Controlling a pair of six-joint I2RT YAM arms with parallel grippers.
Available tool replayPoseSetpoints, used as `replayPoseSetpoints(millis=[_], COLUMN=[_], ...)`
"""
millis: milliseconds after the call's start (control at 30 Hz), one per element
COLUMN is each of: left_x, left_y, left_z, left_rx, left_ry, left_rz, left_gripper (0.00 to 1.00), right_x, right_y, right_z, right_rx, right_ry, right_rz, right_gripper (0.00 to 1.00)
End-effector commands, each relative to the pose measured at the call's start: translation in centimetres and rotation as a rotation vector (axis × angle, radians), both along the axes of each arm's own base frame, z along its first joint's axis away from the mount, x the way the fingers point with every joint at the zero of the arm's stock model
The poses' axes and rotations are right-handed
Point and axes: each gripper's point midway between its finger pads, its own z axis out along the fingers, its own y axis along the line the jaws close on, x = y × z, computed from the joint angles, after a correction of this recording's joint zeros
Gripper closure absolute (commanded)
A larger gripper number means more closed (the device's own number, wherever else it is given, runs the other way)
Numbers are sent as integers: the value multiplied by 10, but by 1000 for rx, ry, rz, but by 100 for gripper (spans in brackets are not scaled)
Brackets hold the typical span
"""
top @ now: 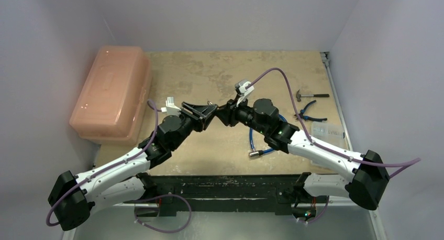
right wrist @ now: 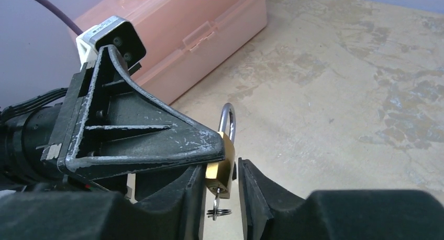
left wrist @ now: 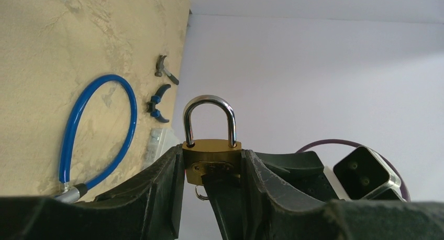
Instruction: Unlock with the key
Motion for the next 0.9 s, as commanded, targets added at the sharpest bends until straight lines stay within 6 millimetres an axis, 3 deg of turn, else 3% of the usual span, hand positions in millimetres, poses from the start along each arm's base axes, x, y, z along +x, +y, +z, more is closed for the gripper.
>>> replayPoseSetpoints(millis=[0,133,200,233,333,367,433,633,867], left_x=[-7,-6,-7,-8,-10,-12,-14,-19,-20], left_y=[-9,-8,-7,-7,-3,-2,3,16,-2], left_z=[35,28,24,24,24,23,22,24,26], left_rx=[-88,-75,-69,-68,-60,-59,-59,-53,-50], left_ry=[-67,-59,-56,-60,-80,-83,-93,-132,-155], left_rz=[-49,-44,-44,-47,-49,-49,-41,-15,-87], left_gripper=[100,100,100,90,46,37,27,28,36], right_x=[12,10,9,8,0,-4,-9,-32,-46], right_y=[-2,-2,-6,-8,-9,-10,-14,-25,-23], right_z=[8,2,2,3,7,9,11,27,39], right_rx=[41,36,42,48,63,74,77,121,169], right_ry=[-31,-16,-12,-12,-10,-2,1,-8,-8], right_rz=[-58,-56,-66,-74,-46,-32,-29,28,88], right_gripper=[72,95,100,100,100,100,100,100,100])
